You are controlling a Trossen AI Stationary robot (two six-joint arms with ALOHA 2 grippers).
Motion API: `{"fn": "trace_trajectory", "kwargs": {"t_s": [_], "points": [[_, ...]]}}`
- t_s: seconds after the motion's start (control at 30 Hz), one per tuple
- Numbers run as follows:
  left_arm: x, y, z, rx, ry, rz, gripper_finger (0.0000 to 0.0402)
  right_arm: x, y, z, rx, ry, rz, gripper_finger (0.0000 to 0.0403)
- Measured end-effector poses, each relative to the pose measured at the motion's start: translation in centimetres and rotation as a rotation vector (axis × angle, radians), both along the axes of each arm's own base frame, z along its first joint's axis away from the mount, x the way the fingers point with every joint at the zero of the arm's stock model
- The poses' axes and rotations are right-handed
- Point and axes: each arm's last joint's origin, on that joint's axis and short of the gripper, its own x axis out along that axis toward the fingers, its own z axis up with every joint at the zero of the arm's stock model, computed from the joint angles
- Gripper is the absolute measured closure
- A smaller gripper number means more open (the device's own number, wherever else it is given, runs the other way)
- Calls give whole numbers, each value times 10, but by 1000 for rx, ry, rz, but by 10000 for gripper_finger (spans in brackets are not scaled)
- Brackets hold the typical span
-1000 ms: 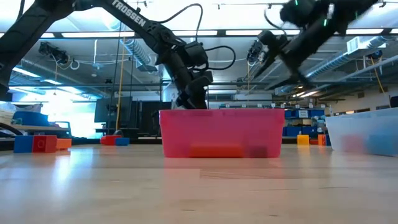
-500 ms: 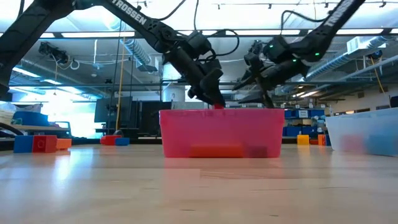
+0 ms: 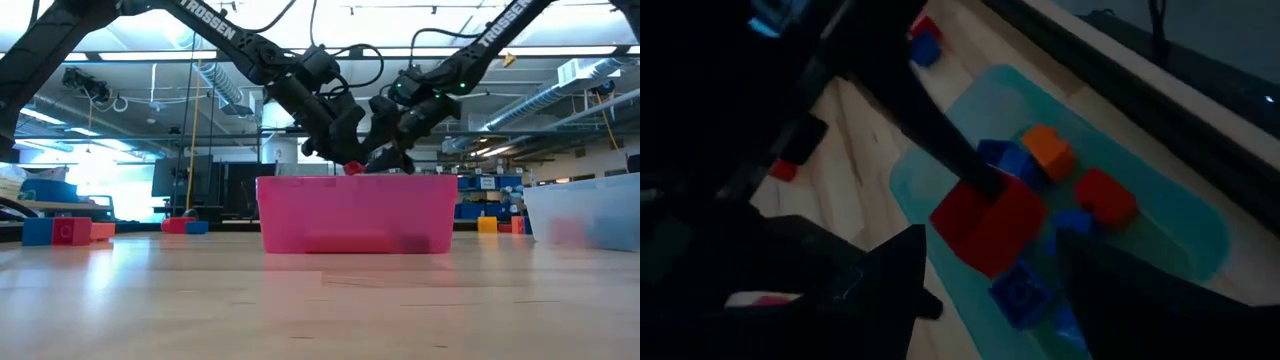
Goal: Sort blocks by size
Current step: Put the red 4 stud game piece into the blue bin
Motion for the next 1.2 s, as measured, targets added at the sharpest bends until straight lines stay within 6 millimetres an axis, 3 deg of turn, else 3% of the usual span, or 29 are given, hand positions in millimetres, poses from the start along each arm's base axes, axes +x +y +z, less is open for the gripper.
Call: {"fn": "trace_trajectory", "kwargs": {"t_s": [0.23, 0.57, 0.9, 1.07, 1.2], "points": [[-3, -2, -4, -27, 42, 16, 179, 8, 2, -17, -18, 74, 19, 166], [-5, -2, -7, -58, 73, 49, 179, -1, -4, -10, -60, 82, -21, 166], [-7, -2, -8, -66, 93, 47, 176, 8, 6, -8, -58, 54, 33, 166], [-4, -7, -7, -70, 69, -125, 163, 8, 6, -8, -58, 55, 33, 166], [-1, -10, -6, -93, 47, -89, 161, 7, 4, -8, -58, 54, 28, 166]]}}
